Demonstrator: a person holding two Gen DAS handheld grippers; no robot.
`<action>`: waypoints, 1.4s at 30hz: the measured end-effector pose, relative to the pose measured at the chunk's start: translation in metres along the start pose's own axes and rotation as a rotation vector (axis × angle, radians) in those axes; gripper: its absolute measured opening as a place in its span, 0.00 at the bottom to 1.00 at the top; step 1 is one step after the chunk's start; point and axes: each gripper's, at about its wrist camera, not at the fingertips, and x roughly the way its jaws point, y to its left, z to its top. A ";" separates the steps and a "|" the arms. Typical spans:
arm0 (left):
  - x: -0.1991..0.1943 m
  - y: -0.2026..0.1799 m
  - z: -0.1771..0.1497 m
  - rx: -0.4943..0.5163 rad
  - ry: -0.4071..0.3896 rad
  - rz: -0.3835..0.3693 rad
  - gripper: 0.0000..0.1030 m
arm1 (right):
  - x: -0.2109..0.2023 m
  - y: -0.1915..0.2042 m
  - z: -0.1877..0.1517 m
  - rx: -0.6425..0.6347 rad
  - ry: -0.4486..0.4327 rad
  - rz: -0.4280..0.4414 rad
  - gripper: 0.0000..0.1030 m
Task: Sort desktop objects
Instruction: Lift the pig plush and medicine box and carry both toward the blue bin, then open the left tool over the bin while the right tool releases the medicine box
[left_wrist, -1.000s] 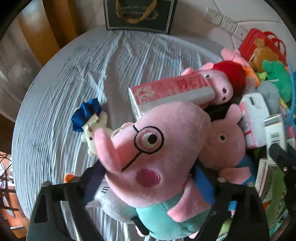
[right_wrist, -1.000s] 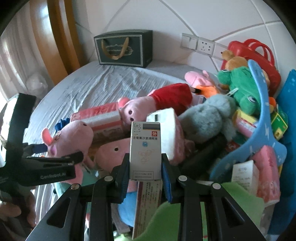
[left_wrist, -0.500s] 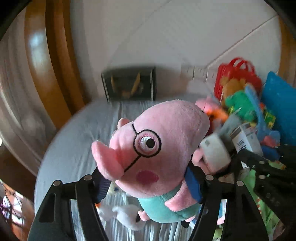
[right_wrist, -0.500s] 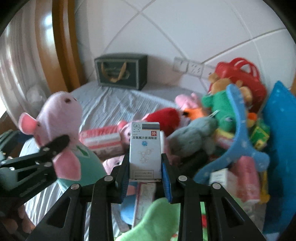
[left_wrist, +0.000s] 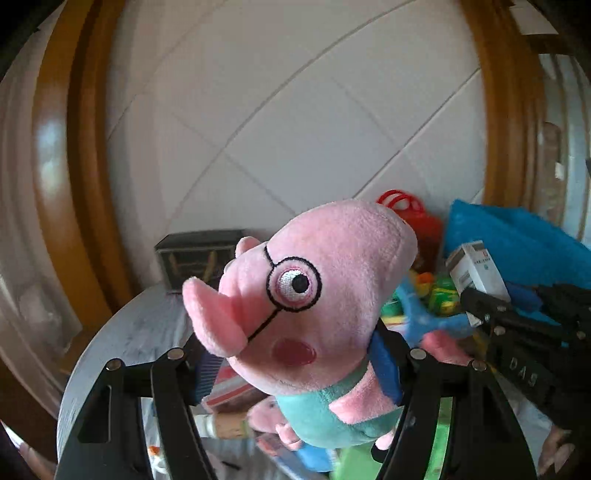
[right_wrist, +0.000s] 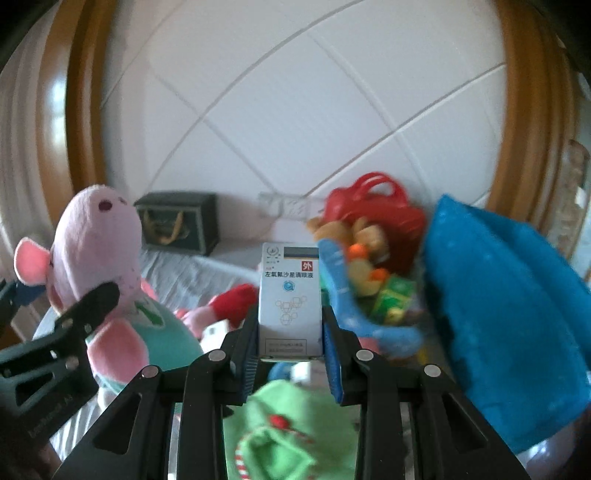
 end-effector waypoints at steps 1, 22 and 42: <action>-0.004 -0.012 0.005 0.001 -0.010 -0.014 0.67 | -0.008 -0.014 0.003 0.018 -0.013 -0.011 0.29; -0.069 -0.372 0.112 -0.053 -0.241 -0.077 0.67 | -0.087 -0.417 -0.002 0.068 -0.143 -0.192 0.29; 0.081 -0.551 0.035 0.197 0.484 -0.220 0.68 | 0.005 -0.595 -0.078 0.021 0.297 -0.185 0.29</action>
